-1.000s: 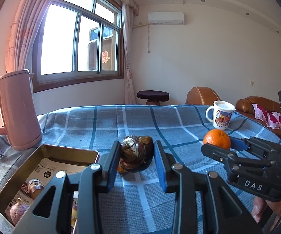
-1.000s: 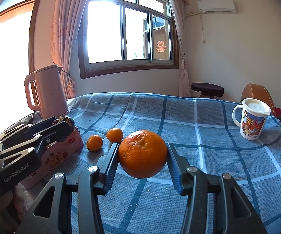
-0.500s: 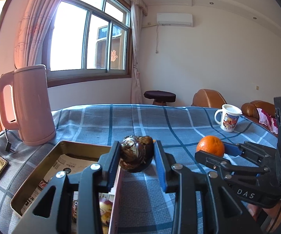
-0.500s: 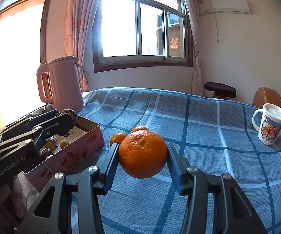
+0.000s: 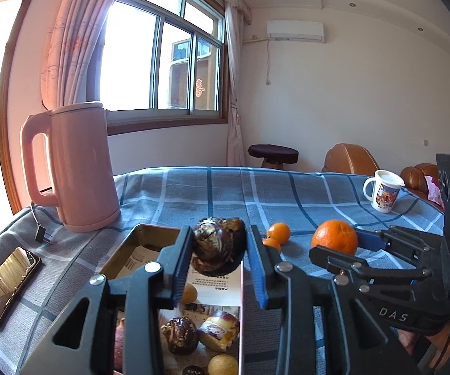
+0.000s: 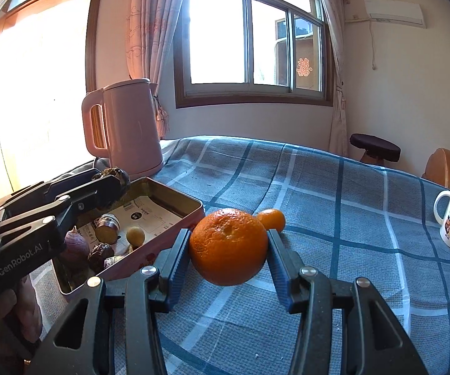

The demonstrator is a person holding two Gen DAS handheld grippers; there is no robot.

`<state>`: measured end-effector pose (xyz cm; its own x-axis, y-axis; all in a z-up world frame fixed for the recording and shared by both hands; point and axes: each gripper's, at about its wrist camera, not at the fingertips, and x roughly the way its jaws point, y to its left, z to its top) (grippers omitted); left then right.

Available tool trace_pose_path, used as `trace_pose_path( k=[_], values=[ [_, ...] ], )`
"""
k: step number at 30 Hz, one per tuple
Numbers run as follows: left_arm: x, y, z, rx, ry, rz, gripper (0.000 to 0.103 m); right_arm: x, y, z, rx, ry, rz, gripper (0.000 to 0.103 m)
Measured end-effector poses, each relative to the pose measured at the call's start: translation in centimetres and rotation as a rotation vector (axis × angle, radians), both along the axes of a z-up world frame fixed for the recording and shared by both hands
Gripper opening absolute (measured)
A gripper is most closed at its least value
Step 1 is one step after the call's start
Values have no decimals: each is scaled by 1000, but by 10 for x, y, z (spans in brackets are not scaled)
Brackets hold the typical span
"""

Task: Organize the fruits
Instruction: 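Lower the mangosteen and mandarin into the tin box, opening both tools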

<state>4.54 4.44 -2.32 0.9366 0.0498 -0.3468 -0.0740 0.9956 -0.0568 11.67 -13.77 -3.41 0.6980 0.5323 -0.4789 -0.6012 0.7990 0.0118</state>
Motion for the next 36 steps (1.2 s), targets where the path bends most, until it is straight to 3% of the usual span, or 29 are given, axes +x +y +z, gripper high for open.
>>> trace_pose_path(
  k=[19, 36],
  values=[
    [-11, 55, 2, -4, -1, 119, 36, -9, 57, 4, -40, 9, 112, 50],
    [-7, 87, -8, -18, 55, 169, 36, -18, 104, -8, -94, 35, 197, 50]
  ],
)
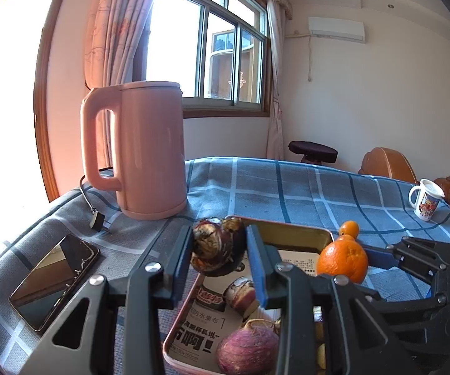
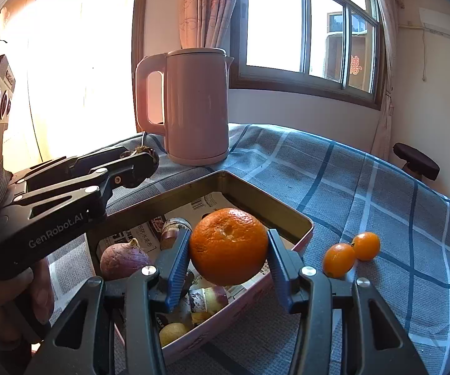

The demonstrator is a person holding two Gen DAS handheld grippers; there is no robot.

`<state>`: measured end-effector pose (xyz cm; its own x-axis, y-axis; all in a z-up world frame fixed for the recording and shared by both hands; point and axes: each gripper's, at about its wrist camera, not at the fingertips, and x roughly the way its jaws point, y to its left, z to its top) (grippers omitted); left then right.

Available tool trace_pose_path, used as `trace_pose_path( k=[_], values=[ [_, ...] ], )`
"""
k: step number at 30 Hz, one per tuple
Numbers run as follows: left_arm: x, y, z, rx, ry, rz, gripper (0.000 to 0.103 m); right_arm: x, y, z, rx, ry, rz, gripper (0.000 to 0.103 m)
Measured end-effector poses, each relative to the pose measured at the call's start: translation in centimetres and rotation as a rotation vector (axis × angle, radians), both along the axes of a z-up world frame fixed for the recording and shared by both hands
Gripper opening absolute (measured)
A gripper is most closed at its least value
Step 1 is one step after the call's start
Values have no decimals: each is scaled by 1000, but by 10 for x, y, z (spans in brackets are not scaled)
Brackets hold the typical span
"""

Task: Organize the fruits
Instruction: 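Lower the mangosteen and mandarin into the tin box, opening both tools, then grasp a small mandarin with the right tool while the left tool grasps another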

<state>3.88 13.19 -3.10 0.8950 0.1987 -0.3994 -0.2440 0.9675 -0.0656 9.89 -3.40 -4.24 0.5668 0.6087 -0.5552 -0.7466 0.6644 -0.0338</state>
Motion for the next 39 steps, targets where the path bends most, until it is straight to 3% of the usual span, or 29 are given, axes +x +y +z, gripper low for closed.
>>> trace_pose_path(
  k=[25, 28, 30, 36, 39],
  values=[
    [8, 9, -18, -10, 83, 1, 37, -2, 20, -19, -59, 69, 60, 51],
    [6, 9, -16, -10, 75, 15, 54, -3, 19, -19, -61, 70, 70, 59],
    [3, 8, -15, -12, 59, 33, 75, -7, 16, -17, -55, 50, 71, 64],
    [-10, 8, -3, -41, -14, 39, 92, -3, -18, 5, 17, 8, 15, 64],
    [-10, 5, -1, -53, -27, 34, 98, 12, -43, 10, 13, 2, -73, 65]
  ],
)
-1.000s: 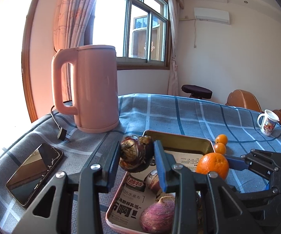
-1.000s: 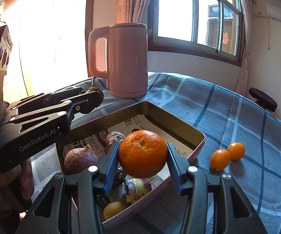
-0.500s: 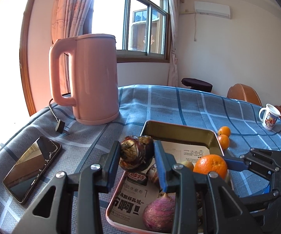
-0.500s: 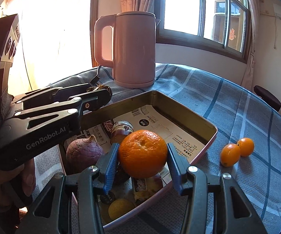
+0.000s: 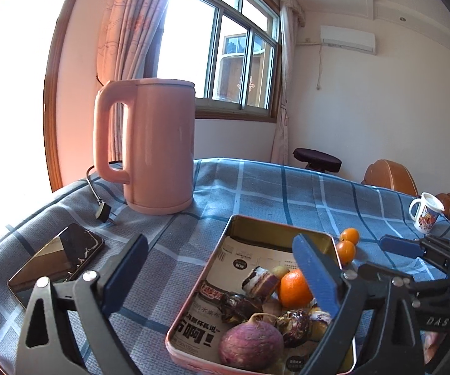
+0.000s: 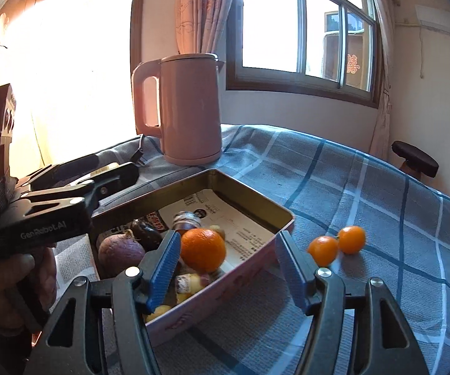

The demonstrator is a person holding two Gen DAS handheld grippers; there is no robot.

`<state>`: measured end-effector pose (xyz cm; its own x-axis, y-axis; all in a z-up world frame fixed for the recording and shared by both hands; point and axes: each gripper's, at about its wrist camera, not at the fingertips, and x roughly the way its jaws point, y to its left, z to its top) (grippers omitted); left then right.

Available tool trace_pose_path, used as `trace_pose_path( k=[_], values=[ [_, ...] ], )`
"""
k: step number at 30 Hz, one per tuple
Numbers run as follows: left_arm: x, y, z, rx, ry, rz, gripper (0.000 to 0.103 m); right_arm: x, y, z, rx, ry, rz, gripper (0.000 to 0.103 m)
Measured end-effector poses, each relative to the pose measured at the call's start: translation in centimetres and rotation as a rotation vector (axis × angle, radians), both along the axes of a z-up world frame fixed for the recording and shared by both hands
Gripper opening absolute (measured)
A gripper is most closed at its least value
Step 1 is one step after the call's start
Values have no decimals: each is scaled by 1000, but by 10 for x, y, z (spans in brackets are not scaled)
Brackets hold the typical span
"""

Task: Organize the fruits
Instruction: 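Grasp a small mandarin with the right tool while the left tool grasps another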

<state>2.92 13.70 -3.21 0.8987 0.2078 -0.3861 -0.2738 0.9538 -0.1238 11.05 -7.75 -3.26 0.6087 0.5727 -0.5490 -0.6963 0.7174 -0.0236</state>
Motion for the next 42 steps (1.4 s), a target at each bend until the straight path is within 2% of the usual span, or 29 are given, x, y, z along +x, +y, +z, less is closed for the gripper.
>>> trace_pose_path(
  k=[4, 7, 12, 18, 20, 21, 22, 28, 34, 37, 42],
  values=[
    [6, -6, -3, -2, 11, -15, 98, 33, -29, -6, -18, 46, -154, 64],
    [10, -8, -2, -3, 12, -21, 98, 55, -37, -15, -48, 93, -220, 64],
    [14, -7, 7, 7, -3, -18, 102, 80, -27, -27, -62, 176, -211, 64],
    [23, -7, 17, 15, -2, -23, 102, 103, -10, -40, -62, 264, -214, 64],
    [25, -11, 20, 17, -2, -33, 102, 107, -8, -45, -55, 286, -217, 56],
    [26, -14, 21, 21, -2, -39, 102, 110, -8, -48, -53, 302, -217, 43],
    [27, -17, 22, 25, -1, -46, 102, 110, -9, -49, -46, 313, -212, 40],
    [42, -47, 28, 25, 14, -118, 102, 103, -32, -41, 22, 290, -213, 39],
    [73, -105, 29, 46, 48, -222, 102, 102, -77, -32, 0, 221, -296, 39],
    [96, -134, 20, 50, 103, -268, 102, 108, -104, -32, -8, 205, -360, 39],
    [137, -167, 0, 7, 204, -330, 101, 116, -149, -31, -36, 168, -476, 39]
  ],
)
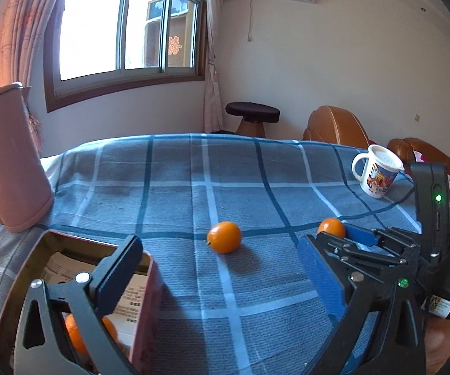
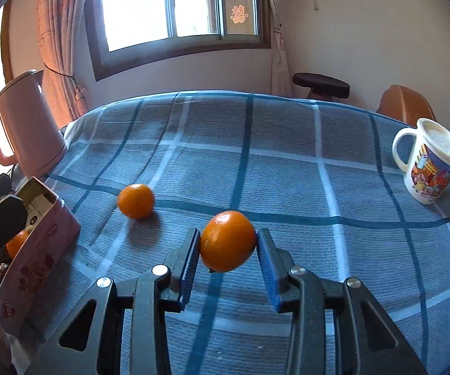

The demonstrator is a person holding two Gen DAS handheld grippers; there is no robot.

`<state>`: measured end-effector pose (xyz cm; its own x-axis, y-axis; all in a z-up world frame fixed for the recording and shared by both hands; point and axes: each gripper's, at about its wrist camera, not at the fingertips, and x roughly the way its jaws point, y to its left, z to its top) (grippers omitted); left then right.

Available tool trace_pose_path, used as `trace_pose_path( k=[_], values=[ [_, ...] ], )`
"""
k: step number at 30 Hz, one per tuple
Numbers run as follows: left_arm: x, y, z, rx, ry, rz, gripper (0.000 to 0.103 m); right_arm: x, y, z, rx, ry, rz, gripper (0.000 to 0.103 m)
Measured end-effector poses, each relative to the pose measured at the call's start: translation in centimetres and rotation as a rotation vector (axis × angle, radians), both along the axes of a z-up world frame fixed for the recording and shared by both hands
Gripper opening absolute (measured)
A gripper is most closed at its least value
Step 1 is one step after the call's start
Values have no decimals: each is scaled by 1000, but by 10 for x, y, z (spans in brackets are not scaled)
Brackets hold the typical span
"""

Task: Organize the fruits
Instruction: 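Grasp a small mandarin with the right tool while the left tool grasps another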

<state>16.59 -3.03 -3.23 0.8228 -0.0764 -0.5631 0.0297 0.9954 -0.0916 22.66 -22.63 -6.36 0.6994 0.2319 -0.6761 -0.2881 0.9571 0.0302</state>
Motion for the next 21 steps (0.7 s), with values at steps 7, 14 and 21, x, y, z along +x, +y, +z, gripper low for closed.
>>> trace_pose_path(
  k=[7, 14, 21],
  values=[
    [51, -22, -28, 15, 115, -12, 86, 5, -37, -4, 36, 11, -52, 39],
    [83, -22, -53, -2, 220, 5, 71, 3, -32, -4, 13, 8, -19, 40],
    [88, -18, -53, -10, 219, -3, 42, 1, -33, -3, 20, -1, -8, 40]
  ],
)
